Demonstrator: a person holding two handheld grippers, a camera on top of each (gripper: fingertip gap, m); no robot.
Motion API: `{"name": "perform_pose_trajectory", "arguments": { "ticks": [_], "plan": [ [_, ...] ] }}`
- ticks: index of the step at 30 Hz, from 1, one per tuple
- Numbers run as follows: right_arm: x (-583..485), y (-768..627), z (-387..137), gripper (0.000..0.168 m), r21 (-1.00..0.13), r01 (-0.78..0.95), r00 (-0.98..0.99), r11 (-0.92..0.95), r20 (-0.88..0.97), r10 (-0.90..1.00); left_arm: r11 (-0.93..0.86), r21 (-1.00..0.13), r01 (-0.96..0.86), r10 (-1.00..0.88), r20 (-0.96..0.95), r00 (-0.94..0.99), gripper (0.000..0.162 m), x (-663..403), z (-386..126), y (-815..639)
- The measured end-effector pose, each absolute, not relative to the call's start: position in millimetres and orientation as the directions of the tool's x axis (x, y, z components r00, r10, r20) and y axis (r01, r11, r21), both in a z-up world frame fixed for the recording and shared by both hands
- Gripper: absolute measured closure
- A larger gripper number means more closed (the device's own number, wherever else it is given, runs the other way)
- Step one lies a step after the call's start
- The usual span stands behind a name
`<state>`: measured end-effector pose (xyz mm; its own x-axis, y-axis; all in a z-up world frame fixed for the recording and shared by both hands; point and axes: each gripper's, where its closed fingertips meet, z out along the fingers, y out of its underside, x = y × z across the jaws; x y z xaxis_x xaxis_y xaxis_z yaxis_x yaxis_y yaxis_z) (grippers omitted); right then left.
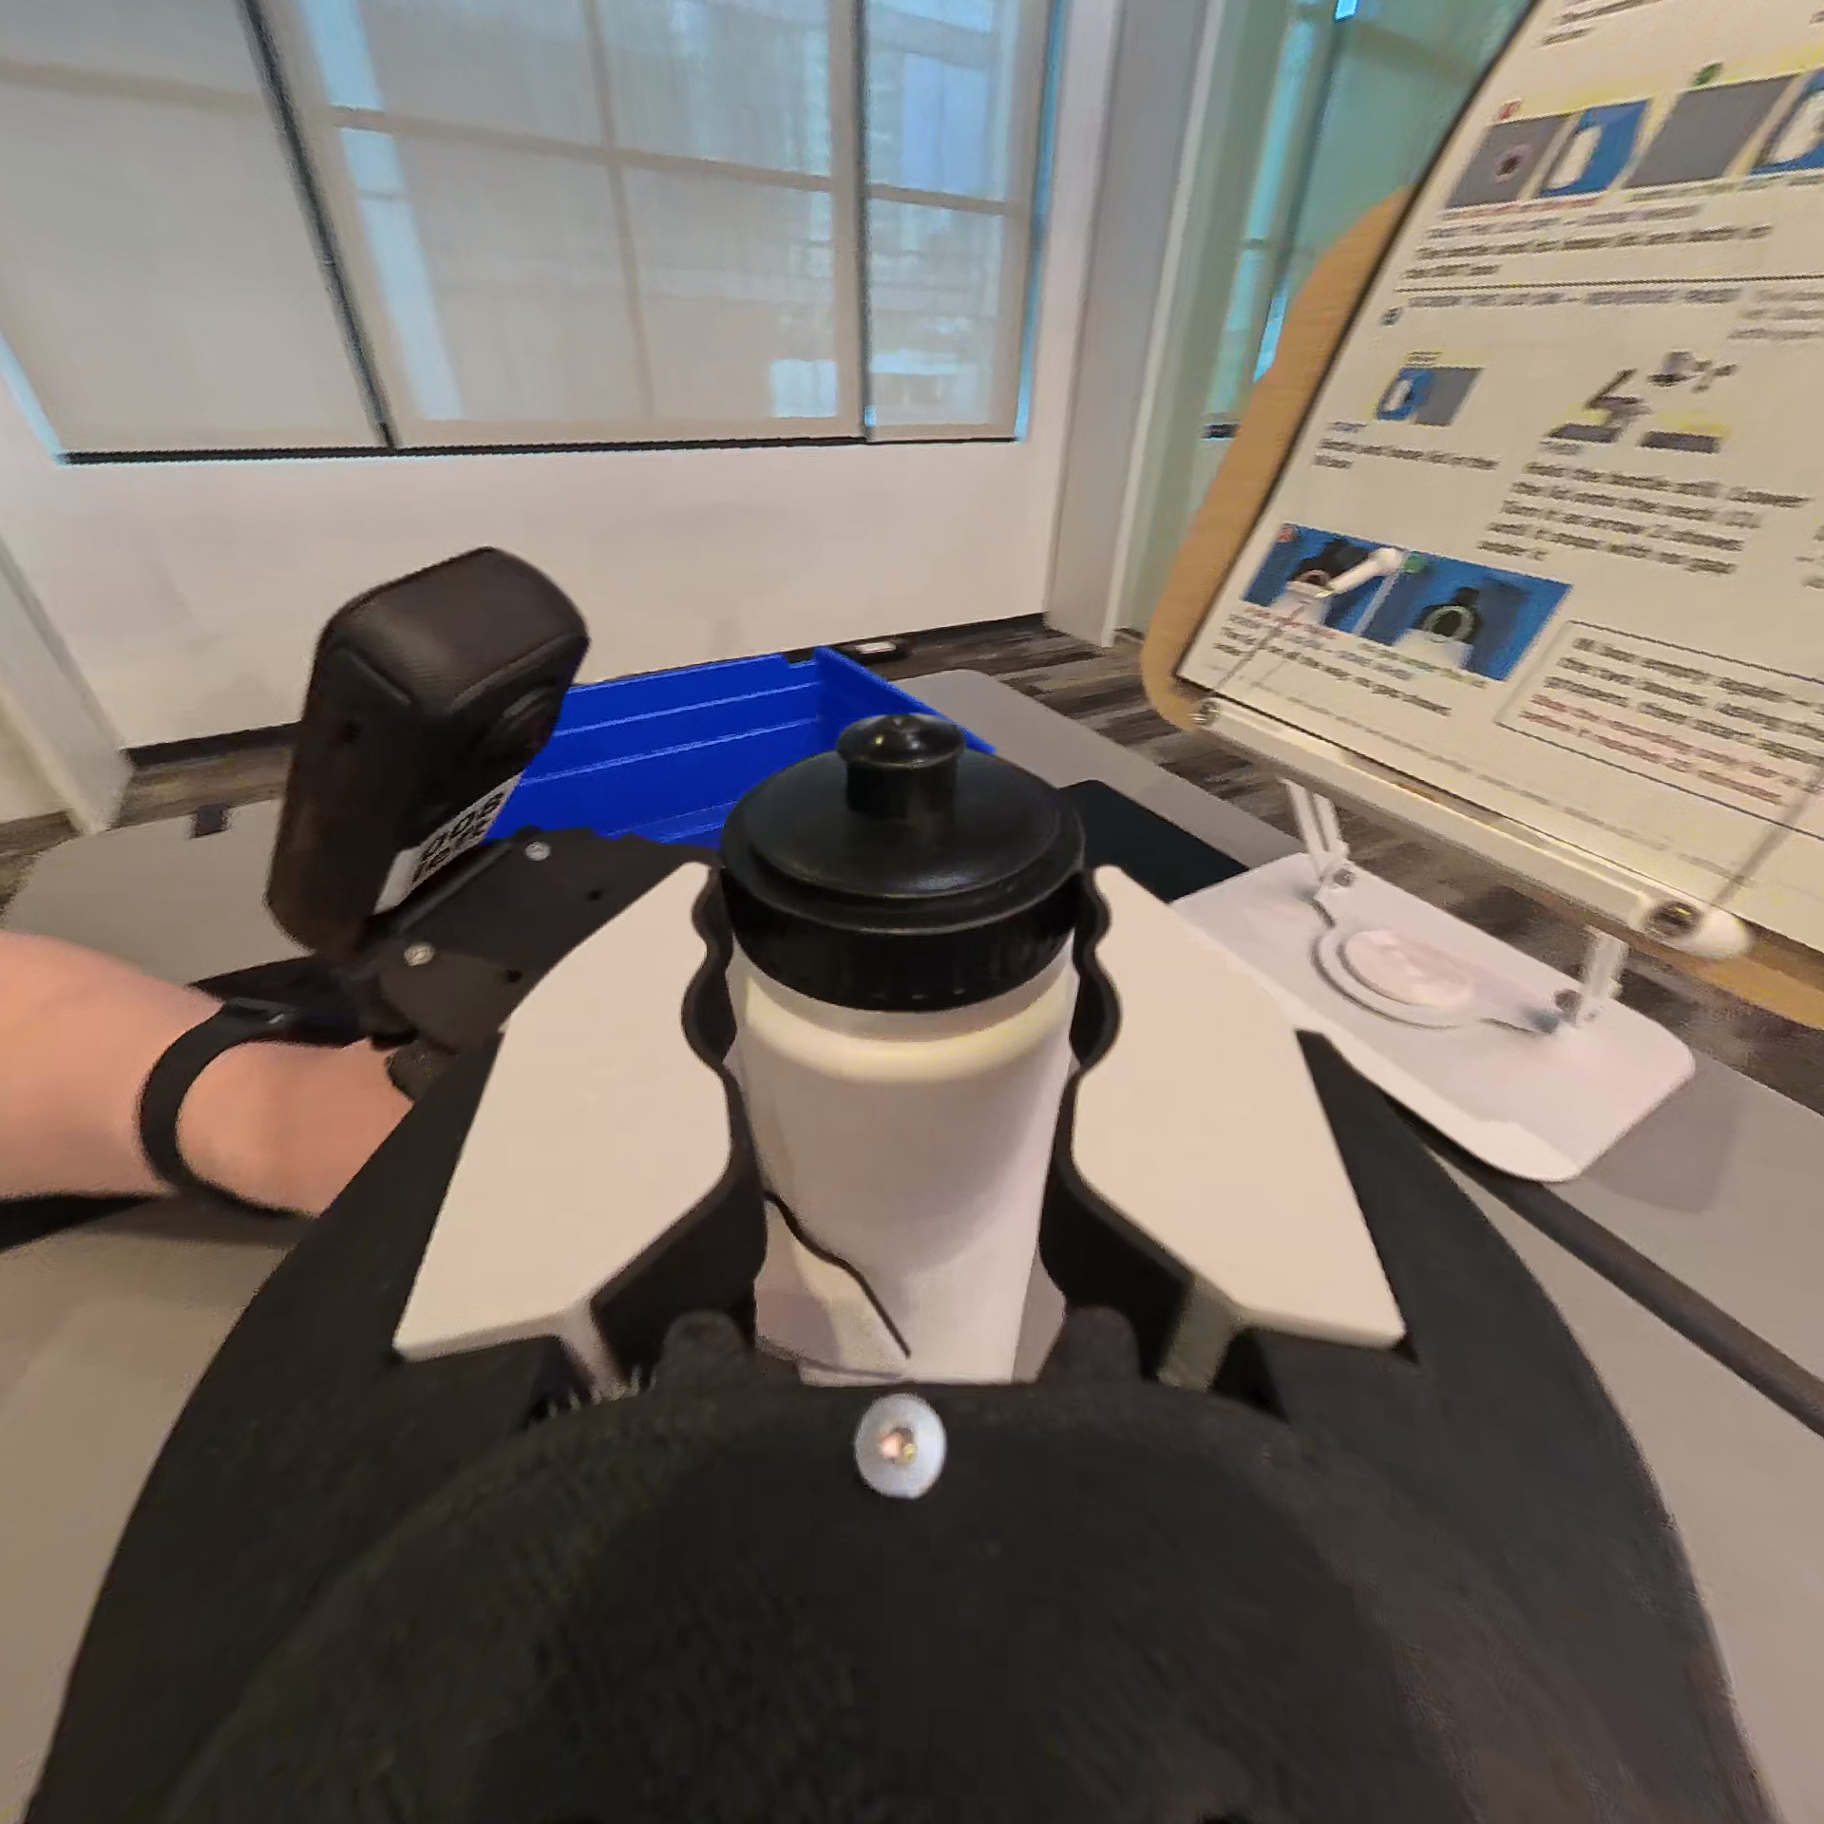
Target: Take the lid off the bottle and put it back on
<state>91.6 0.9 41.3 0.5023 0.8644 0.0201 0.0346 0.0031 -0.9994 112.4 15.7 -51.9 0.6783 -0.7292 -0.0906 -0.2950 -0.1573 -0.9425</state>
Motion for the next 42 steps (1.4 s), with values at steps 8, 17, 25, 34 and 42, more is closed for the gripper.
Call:
{"name": "perform_pose_trajectory", "arguments": {
  "ticks": [8,17,25,34,42],
  "plan": [
    [91,0,41,0.099,-0.996,0.090,0.559,0.022,0.069,0.826,-0.163,-0.941,-0.295,-0.732,-0.085,0.676,0.073,112,-52,16],
    [104,-14,48,0.084,-0.995,0.104,0.216,-0.015,0.008,0.976,-0.098,-0.952,-0.292,-0.854,-0.070,0.516,0.073,128,-51,0],
    [99,-13,42,0.097,-0.993,0.116,0.234,0.007,0.034,0.972,-0.100,-0.949,-0.298,-0.853,-0.072,0.516,0.073,131,-51,-3],
    [91,-2,42,0.098,-0.997,0.078,0.525,-0.026,0.019,0.851,-0.179,-0.936,-0.304,-0.728,-0.082,0.680,0.074,114,-53,10],
    [90,-2,39,0.096,-0.987,0.158,0.521,0.003,0.086,0.849,-0.172,-0.937,-0.302,-0.751,-0.074,0.656,0.073,115,-53,10]
  ]
}}
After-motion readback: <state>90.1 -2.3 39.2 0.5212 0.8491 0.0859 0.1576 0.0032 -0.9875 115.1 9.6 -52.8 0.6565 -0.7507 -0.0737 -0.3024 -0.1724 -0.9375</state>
